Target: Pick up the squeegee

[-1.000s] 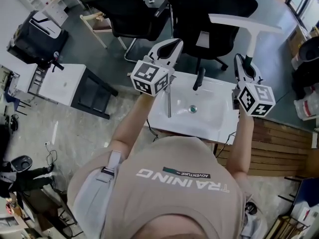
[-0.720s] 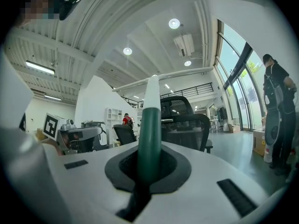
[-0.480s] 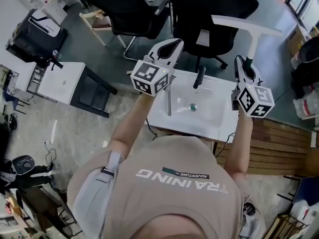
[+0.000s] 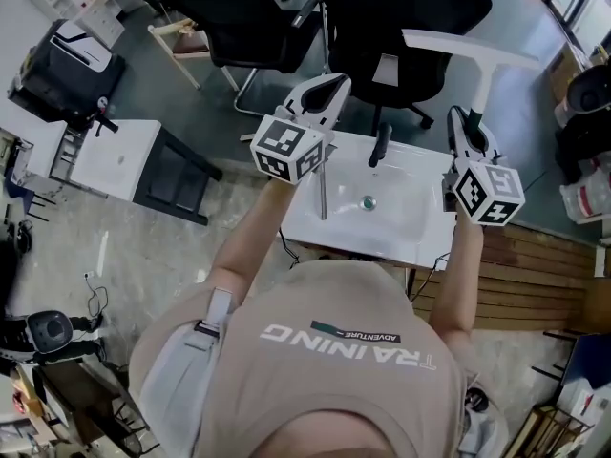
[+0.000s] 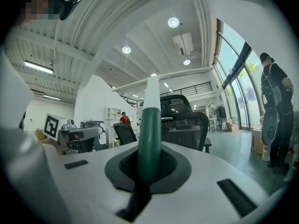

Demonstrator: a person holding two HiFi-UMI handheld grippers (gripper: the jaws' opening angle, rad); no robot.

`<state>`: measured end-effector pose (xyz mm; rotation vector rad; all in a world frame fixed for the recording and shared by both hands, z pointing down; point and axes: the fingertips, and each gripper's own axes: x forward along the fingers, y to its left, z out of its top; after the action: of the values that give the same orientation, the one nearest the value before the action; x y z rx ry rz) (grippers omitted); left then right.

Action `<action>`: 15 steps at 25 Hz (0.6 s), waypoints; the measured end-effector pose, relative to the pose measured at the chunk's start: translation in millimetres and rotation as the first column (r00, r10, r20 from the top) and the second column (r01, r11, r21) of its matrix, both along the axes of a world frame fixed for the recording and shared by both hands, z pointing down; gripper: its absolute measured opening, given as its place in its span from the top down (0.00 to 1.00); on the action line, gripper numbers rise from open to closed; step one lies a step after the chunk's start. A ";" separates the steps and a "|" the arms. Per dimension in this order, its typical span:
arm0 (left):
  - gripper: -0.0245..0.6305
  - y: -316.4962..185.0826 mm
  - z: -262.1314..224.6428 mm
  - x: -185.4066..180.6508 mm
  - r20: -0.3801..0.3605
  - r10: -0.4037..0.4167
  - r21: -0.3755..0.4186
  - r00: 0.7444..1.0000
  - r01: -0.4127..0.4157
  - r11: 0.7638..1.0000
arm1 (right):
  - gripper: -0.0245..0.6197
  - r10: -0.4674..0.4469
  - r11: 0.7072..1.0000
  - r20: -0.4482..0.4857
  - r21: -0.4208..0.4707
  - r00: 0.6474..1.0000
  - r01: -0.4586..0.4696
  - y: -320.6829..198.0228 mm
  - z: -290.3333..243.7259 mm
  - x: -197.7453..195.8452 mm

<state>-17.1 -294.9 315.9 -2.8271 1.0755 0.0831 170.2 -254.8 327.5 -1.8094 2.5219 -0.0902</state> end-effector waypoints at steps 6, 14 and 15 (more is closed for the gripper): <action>0.94 1.7 -4.3 1.6 0.000 0.006 0.003 1.000 -0.006 1.000 | 0.92 -0.005 1.000 0.002 0.011 1.000 0.005 1.8 -6.5 -3.6; 0.94 -2.6 -7.1 -3.1 -0.004 -0.001 0.012 1.000 0.001 1.000 | 0.92 0.013 1.000 0.039 0.023 0.999 -0.014 5.0 -7.9 1.3; 0.94 -3.2 -7.3 -3.1 -0.006 0.000 0.012 1.000 0.000 1.000 | 0.92 0.016 1.000 0.039 0.023 0.999 -0.017 4.6 -7.6 2.2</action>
<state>-20.2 -298.1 308.6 -2.8178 1.0730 0.0971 172.4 -250.2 319.9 -1.8011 2.4715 -0.0942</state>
